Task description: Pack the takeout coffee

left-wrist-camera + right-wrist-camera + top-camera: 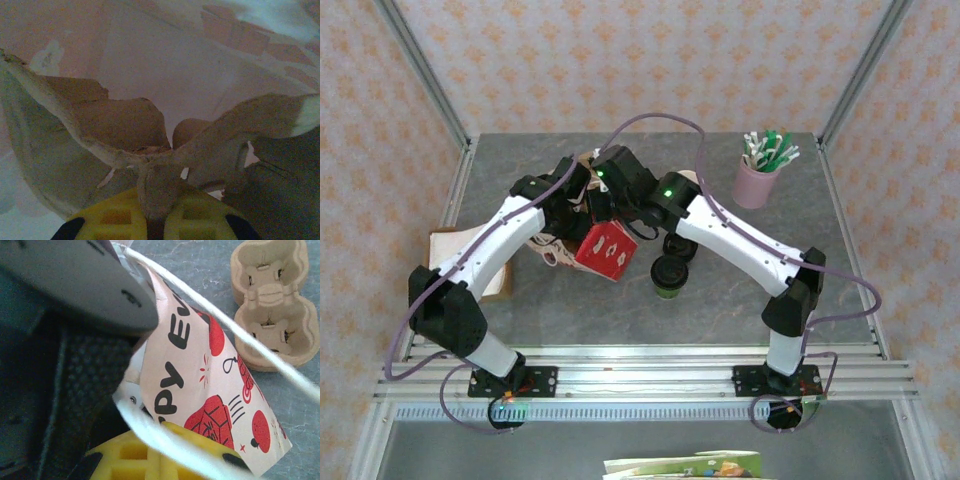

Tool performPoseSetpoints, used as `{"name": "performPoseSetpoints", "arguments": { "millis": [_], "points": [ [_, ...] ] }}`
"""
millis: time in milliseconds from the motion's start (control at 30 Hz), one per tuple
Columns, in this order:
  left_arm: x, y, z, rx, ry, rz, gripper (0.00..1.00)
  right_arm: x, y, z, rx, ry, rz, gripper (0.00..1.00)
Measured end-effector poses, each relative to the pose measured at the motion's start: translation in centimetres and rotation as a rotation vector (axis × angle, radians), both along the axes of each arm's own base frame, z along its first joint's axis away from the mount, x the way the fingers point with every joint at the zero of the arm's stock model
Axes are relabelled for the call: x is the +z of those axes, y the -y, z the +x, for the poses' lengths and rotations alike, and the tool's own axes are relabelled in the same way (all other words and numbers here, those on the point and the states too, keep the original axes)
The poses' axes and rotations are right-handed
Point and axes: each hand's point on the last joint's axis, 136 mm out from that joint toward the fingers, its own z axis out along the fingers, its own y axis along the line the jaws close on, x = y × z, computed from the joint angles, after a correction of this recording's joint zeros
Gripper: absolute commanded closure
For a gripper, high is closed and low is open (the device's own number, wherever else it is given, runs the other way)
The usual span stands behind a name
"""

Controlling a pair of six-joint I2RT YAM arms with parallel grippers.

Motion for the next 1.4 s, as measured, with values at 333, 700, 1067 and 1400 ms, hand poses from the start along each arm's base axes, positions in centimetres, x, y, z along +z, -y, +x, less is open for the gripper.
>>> {"name": "performPoseSetpoints", "arguments": {
  "millis": [333, 700, 1067, 1400],
  "points": [
    [-1.4, 0.8, -0.6, -0.021, -0.062, -0.032, 1.0, -1.3, -0.5, -0.4, 0.025, -0.019, 0.009, 1.0],
    [-4.2, 0.3, -1.6, -0.028, -0.145, 0.007, 1.0, -2.3, 0.3, -1.0, 0.026, -0.036, -0.013, 1.0],
    [-4.1, 0.0, -2.0, -0.035, -0.156, 0.023, 1.0, -1.9, 1.2, -0.5, -0.024, 0.013, -0.036, 1.0],
    [-2.5, -0.5, -2.9, -0.032, -0.132, 0.025, 1.0, -0.5, 1.7, -0.2, -0.061, 0.065, -0.001, 1.0]
  ]
}}
